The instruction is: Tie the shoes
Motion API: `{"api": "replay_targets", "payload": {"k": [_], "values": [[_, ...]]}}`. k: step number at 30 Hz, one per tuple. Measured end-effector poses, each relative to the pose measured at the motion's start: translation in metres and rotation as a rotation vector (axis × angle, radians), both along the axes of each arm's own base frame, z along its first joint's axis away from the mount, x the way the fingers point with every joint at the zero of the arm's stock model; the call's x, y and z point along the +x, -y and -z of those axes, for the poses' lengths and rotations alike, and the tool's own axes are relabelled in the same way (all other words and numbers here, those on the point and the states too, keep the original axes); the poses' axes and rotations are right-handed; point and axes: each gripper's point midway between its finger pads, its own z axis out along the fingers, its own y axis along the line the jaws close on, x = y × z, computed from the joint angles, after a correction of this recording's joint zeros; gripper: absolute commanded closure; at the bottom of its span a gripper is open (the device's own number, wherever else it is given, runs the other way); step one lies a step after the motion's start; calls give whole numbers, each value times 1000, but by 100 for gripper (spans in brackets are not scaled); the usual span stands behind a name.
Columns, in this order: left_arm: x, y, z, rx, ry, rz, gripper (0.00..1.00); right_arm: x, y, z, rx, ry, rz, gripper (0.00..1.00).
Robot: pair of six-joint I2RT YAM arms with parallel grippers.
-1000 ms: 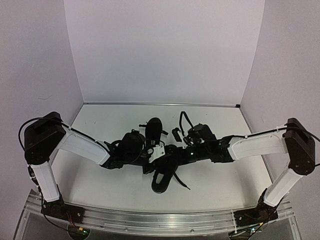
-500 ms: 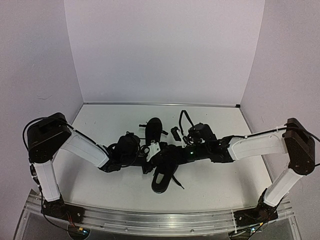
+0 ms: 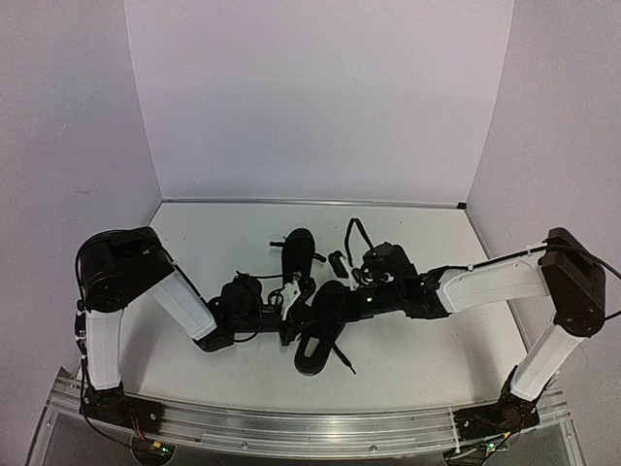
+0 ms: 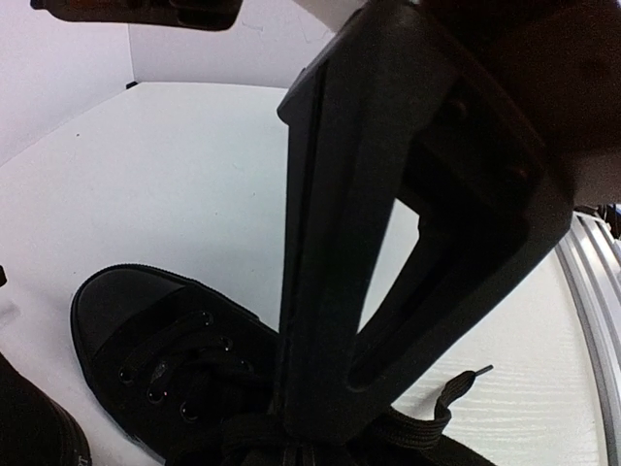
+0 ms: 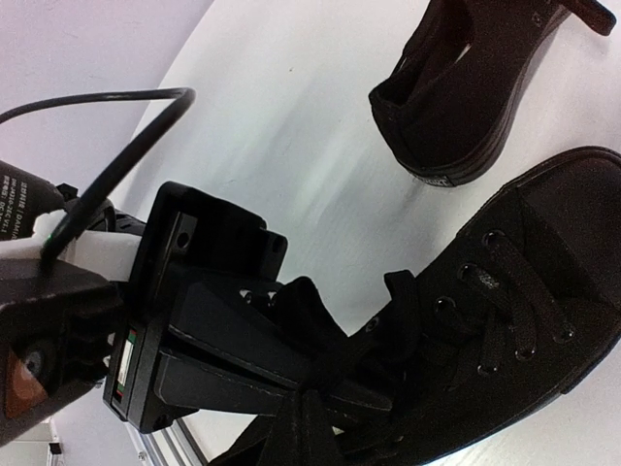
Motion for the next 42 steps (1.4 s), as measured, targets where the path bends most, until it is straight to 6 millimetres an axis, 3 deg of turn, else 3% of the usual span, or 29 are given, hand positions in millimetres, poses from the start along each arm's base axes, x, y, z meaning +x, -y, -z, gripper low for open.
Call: {"api": "replay_targets", "payload": {"k": [10, 17, 22, 25, 27, 32, 36, 42], "values": [[3, -6, 0, -86, -39, -12, 100, -6, 3, 7, -1, -24, -11, 89], [2, -7, 5, -101, -69, -4, 100, -10, 4, 6, -1, -35, -25, 70], [2, -7, 5, -103, -69, -2, 100, -10, 8, -23, 45, 5, -22, 68], [2, -7, 6, -104, -68, 3, 100, -4, 14, -47, 89, 46, -1, 74], [1, -7, 7, -103, -69, 3, 100, 4, 19, -51, 94, 56, 30, 77], [1, -7, 6, -108, -65, 5, 100, 17, 30, -17, 16, -3, 88, 79], [1, -7, 6, -108, -63, 11, 100, 14, 34, 17, -54, -75, 90, 78], [0, -7, 6, -107, -58, 15, 100, 10, 30, 18, -36, -93, 70, 77]]}}
